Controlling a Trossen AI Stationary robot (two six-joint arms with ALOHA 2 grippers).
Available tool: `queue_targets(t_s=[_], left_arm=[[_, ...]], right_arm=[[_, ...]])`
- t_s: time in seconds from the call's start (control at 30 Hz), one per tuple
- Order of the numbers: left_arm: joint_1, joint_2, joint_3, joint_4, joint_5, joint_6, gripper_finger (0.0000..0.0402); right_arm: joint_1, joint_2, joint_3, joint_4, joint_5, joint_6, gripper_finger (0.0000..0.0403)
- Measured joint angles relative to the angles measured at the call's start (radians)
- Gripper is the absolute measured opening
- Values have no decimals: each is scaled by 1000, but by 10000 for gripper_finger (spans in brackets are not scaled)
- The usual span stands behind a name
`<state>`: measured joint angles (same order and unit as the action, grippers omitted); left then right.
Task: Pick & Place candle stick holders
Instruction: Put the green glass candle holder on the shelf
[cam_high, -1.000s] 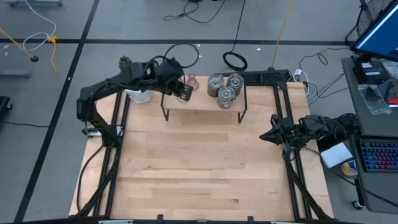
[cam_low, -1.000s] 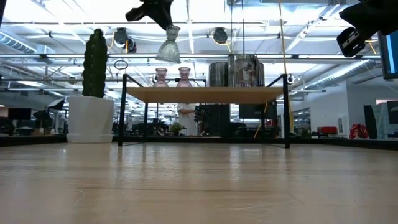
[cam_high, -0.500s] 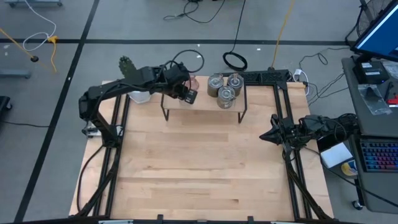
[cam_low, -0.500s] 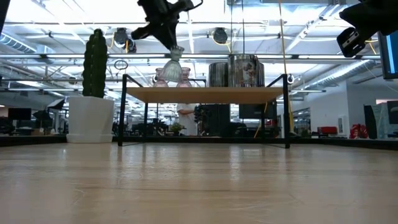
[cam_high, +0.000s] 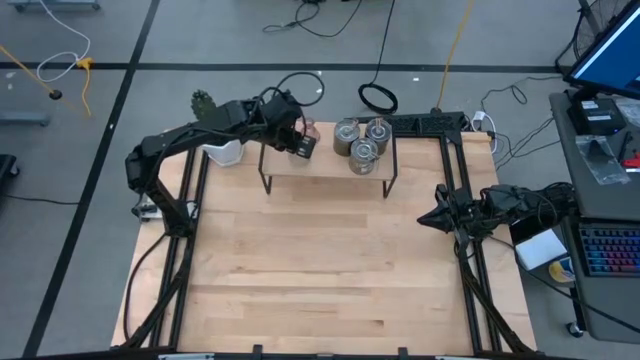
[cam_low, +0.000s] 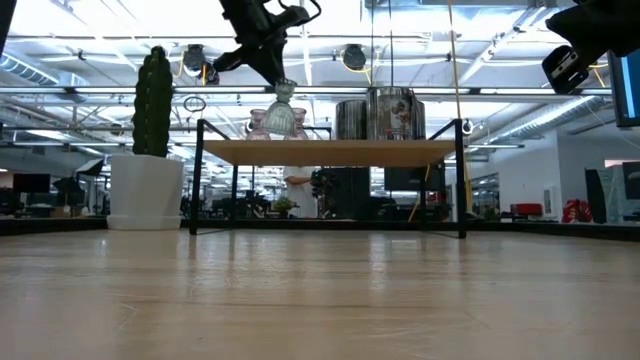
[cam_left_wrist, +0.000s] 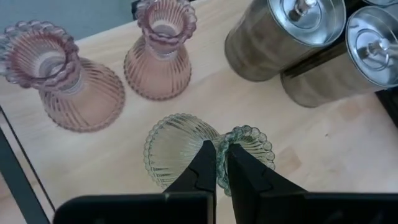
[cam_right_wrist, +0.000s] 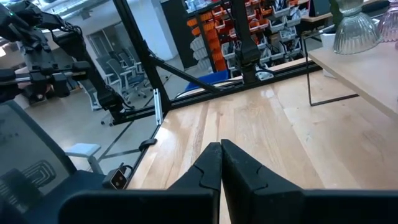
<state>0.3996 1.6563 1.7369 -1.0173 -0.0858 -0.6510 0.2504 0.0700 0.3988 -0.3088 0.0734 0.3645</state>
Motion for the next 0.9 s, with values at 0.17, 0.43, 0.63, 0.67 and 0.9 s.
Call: queue_targets(t_s=[0.17,0.43,0.63,0.67,0.9], left_arm=[[1,8,0,2,0,12,15],[1,8,0,-3,1,21,15],[1,8,0,-4,-1,21,15],[1,8,-3,-2,-1,21,15],[1,5,-50,17,7,-13,16]], right_arm=[[0,0,0,0,0,-2,0],[0,0,0,0,0,-2,0],[0,0,0,0,0,-2,0],[0,0,0,0,0,0,0],[0,0,0,1,0,9,0]])
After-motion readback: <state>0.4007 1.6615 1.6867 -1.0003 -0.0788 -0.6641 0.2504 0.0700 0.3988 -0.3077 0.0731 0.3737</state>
